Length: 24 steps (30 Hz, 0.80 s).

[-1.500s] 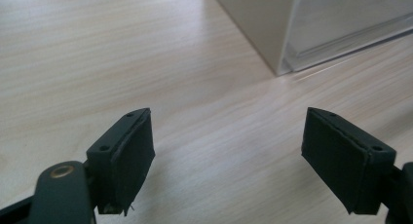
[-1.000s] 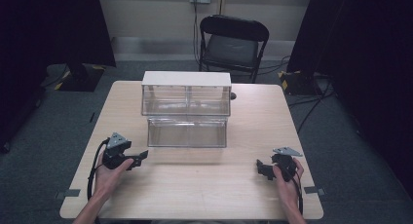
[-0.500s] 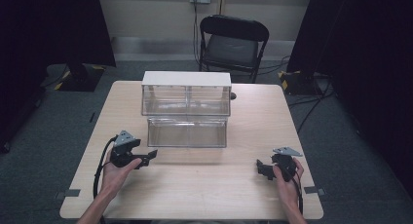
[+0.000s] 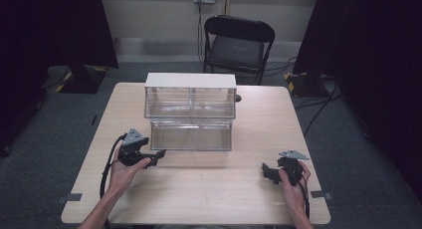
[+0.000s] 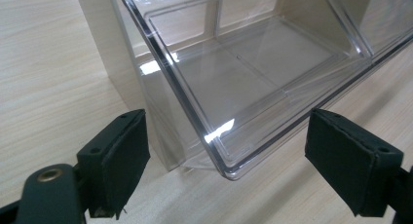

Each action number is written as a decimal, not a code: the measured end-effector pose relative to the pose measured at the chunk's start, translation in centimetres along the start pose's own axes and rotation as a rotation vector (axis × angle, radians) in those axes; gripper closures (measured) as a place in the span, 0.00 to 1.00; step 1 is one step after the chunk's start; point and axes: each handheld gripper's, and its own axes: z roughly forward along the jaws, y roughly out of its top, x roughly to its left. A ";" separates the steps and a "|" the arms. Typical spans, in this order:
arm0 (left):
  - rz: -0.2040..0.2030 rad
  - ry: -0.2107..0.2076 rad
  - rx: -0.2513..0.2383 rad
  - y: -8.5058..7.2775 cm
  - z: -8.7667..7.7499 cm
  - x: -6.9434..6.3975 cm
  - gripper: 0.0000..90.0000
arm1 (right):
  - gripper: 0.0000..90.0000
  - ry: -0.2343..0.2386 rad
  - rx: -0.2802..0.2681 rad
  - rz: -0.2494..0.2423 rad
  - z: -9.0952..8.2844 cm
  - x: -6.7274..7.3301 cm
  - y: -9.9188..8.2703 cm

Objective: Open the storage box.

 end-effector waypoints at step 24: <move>0.009 -0.005 0.021 -0.1 1.9 -0.5 0.12 | 0.10 0.001 0.000 0.000 0.0 0.0 0.0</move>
